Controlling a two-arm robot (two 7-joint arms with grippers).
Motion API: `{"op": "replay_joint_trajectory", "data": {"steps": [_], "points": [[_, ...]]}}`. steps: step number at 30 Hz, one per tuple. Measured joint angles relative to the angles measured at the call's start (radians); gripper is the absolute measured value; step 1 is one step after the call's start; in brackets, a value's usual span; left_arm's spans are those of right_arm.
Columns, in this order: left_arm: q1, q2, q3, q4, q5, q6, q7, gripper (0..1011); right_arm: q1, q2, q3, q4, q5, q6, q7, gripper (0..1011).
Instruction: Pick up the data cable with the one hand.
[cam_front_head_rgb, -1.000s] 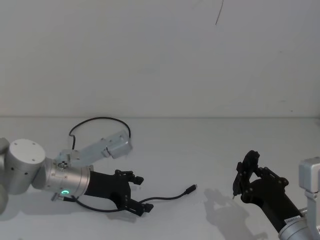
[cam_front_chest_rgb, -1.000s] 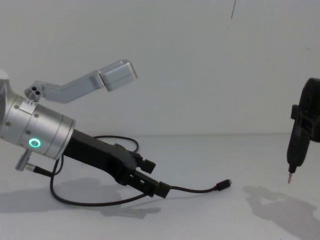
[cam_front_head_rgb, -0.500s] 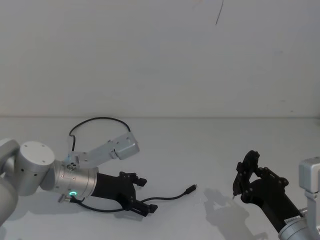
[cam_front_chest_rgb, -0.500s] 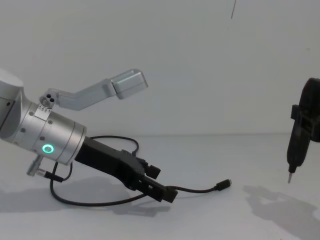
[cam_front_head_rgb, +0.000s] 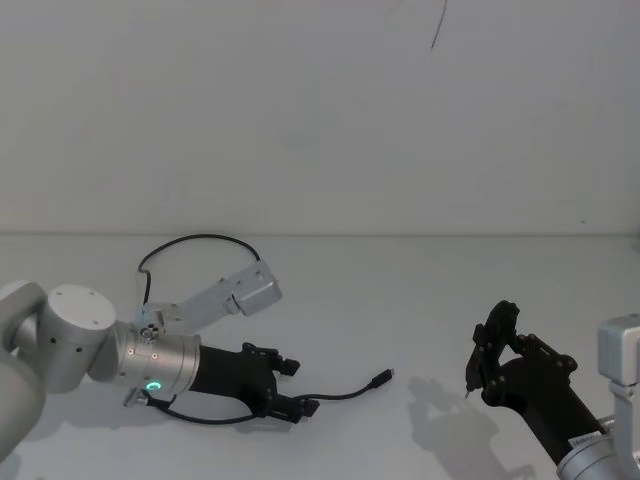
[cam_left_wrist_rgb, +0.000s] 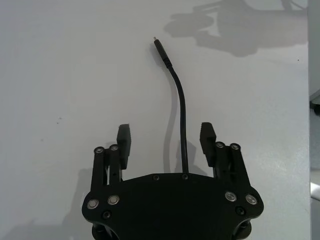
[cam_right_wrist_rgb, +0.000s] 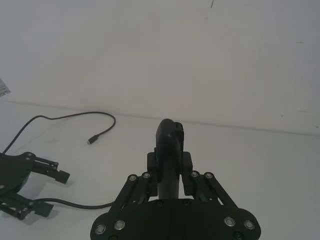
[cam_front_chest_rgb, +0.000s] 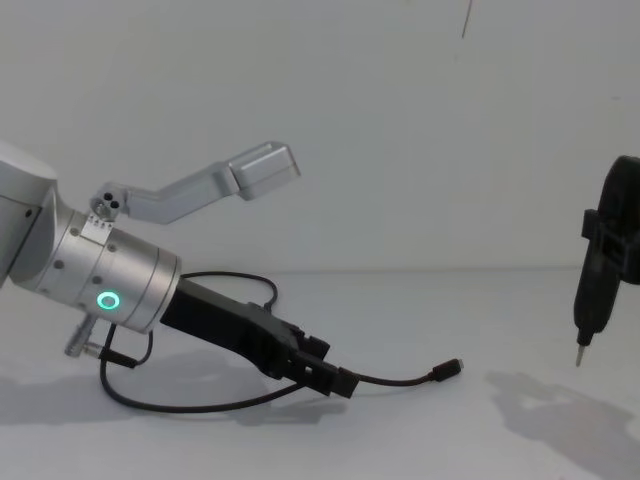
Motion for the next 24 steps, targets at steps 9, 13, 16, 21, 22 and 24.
{"op": "replay_joint_trajectory", "data": {"steps": [9,13,16,21,22,24], "points": [[-0.001,-0.006,-0.001,0.008,-0.005,0.005,0.005,518,0.0,0.0,0.0,0.0,0.0,0.0,0.0,263],[-0.001,-0.007,-0.001,0.01,-0.006,0.005,0.006,399,0.0,0.0,0.0,0.0,0.0,0.0,0.0,263],[-0.002,-0.008,-0.002,0.011,-0.007,0.006,0.006,309,0.0,0.0,0.0,0.0,0.0,0.0,0.0,263],[-0.002,-0.009,-0.002,0.012,-0.008,0.006,0.007,132,0.0,0.0,0.0,0.0,0.0,0.0,0.0,263],[-0.002,-0.009,-0.002,0.013,-0.008,0.006,0.007,120,0.0,0.0,0.0,0.0,0.0,0.0,0.0,263],[-0.002,-0.009,-0.002,0.013,-0.008,0.007,0.007,76,0.0,0.0,0.0,0.0,0.0,0.0,0.0,263]]}}
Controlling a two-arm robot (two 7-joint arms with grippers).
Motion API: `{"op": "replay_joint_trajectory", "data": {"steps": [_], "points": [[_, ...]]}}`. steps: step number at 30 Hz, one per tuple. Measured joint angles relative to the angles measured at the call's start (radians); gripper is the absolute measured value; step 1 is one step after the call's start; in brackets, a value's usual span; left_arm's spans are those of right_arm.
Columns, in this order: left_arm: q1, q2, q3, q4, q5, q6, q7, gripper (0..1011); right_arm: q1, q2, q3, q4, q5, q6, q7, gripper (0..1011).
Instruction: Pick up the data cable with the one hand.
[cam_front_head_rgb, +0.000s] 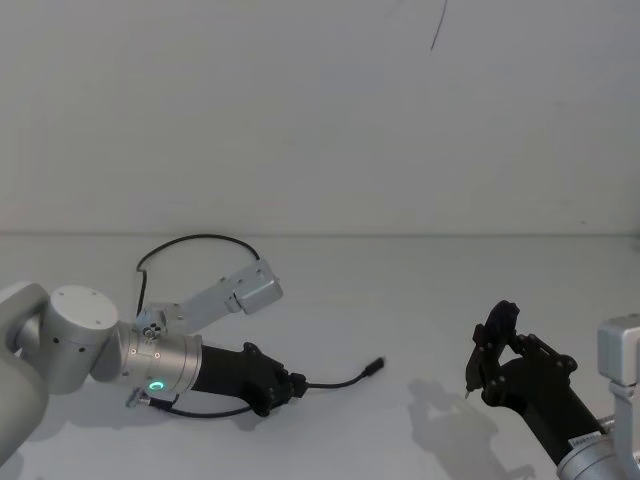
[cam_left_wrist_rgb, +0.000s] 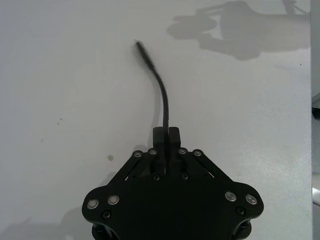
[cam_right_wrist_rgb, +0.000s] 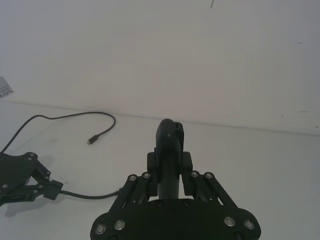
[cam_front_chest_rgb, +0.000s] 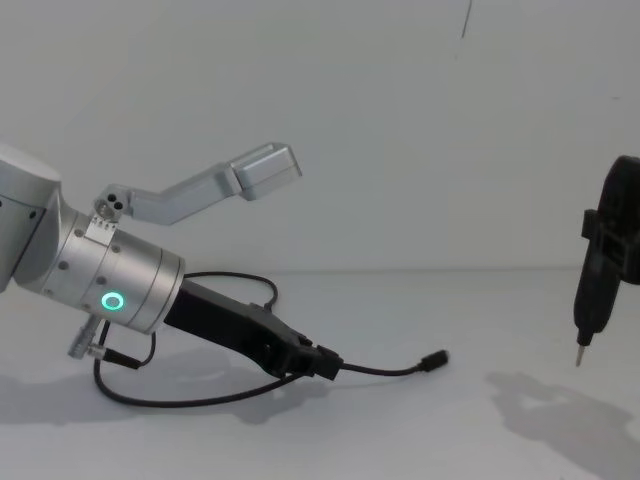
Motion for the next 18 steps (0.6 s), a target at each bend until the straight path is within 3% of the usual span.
{"op": "replay_joint_trajectory", "data": {"steps": [2,18], "points": [[0.0,0.0,0.0,0.0,0.0,0.0,0.0,37,0.0,0.0,0.0,0.0,0.0,0.0,0.0,263],[0.006,0.002,-0.001,-0.015,0.0,-0.022,0.012,37,-0.003,0.004,0.013,-0.015,0.012,-0.006,0.017,263]]}}
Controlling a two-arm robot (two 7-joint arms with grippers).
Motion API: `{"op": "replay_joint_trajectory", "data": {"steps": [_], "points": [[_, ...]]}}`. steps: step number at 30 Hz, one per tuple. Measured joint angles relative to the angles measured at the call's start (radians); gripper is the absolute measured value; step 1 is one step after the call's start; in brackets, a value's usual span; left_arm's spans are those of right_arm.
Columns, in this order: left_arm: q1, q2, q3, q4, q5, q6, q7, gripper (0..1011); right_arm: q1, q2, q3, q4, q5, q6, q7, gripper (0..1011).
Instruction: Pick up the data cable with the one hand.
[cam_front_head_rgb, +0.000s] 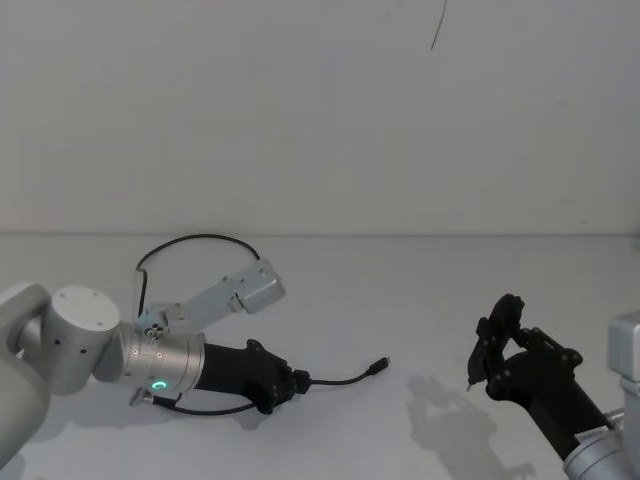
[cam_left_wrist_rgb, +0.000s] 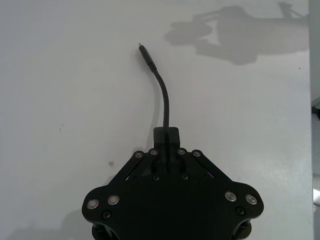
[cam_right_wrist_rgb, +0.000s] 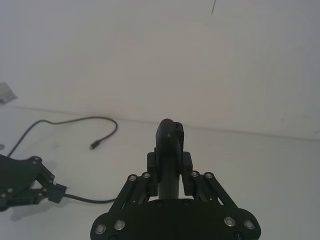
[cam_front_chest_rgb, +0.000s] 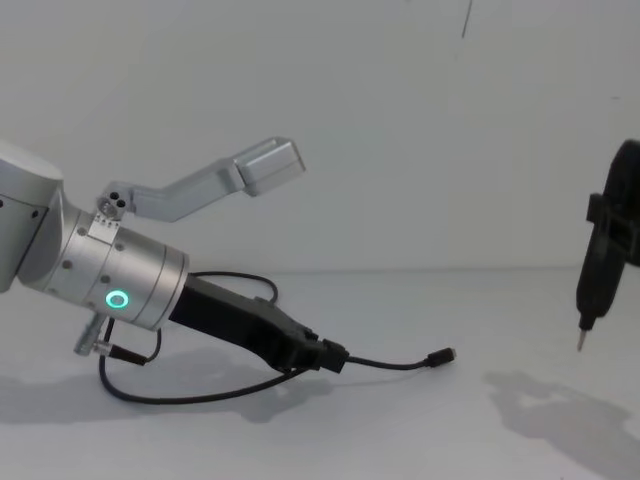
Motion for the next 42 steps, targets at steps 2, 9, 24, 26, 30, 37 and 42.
{"op": "replay_joint_trajectory", "data": {"steps": [2,9,24,26,30,37,42], "points": [[0.002,0.001,-0.001,-0.006,0.002,-0.011,0.004,37,-0.001,0.003,0.007,-0.01,0.01,-0.002,0.011,263],[0.021,0.012,-0.009,-0.051,0.011,-0.069,0.017,36,-0.005,0.014,0.033,-0.046,0.045,-0.007,0.044,263],[0.096,0.08,-0.043,-0.234,0.02,-0.247,0.03,36,-0.03,0.035,0.08,-0.128,0.091,-0.007,0.098,263],[0.111,0.096,-0.051,-0.271,0.018,-0.277,0.031,37,-0.034,0.035,0.082,-0.136,0.09,-0.007,0.099,263],[0.133,0.122,-0.064,-0.329,0.013,-0.325,0.03,38,-0.038,0.034,0.084,-0.147,0.087,-0.006,0.101,263],[0.164,0.162,-0.083,-0.412,-0.001,-0.389,0.025,36,-0.036,0.031,0.088,-0.163,0.08,-0.008,0.108,263],[0.179,0.182,-0.092,-0.452,-0.007,-0.419,0.021,37,-0.032,0.03,0.093,-0.171,0.075,-0.011,0.11,263]]}}
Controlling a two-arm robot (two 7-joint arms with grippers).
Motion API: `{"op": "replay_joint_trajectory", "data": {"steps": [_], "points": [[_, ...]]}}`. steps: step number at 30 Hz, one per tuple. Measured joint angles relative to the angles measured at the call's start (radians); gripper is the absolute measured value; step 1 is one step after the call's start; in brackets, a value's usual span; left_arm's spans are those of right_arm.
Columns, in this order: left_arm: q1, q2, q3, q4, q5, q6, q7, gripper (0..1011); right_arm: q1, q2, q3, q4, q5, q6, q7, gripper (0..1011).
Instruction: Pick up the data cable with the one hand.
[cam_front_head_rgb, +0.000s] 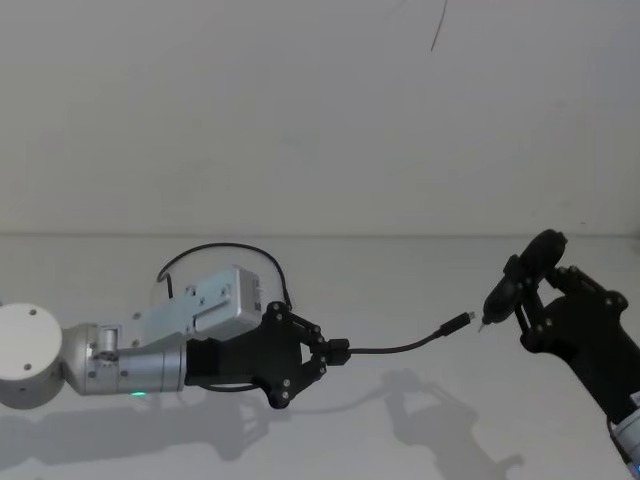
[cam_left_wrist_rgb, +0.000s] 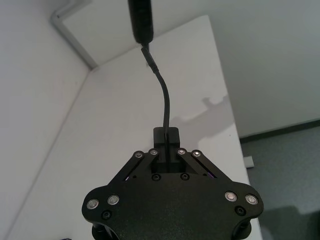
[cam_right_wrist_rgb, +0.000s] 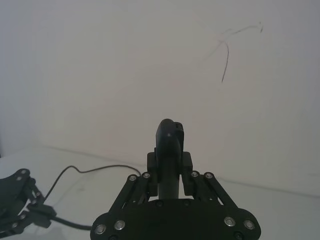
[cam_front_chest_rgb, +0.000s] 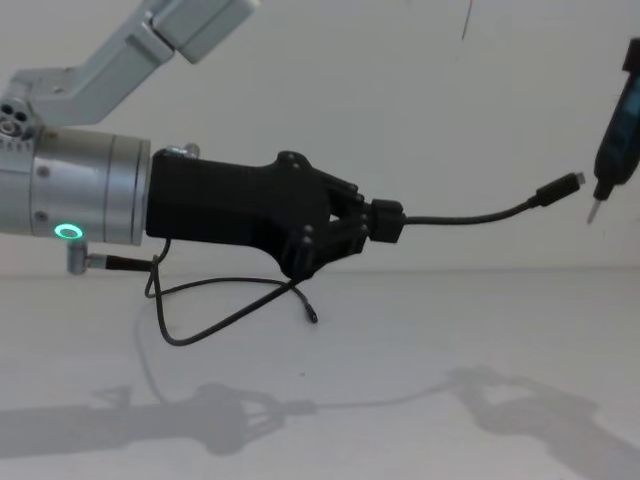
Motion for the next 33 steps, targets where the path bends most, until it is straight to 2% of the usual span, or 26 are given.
{"op": "replay_joint_trajectory", "data": {"steps": [13,19,27,33], "points": [[0.018,0.024,-0.012,-0.048,-0.008,-0.036,-0.004,36,-0.018,0.016,0.044,-0.064,-0.003,0.0,0.017,263],[0.021,0.028,-0.014,-0.057,-0.009,-0.043,-0.005,37,-0.052,0.035,0.082,-0.104,0.024,0.021,0.034,263],[0.025,0.032,-0.016,-0.066,-0.01,-0.049,-0.006,37,-0.105,0.053,0.135,-0.16,0.082,0.057,0.054,263],[0.026,0.034,-0.016,-0.069,-0.011,-0.052,-0.006,37,-0.135,0.055,0.154,-0.2,0.109,0.066,0.057,263]]}}
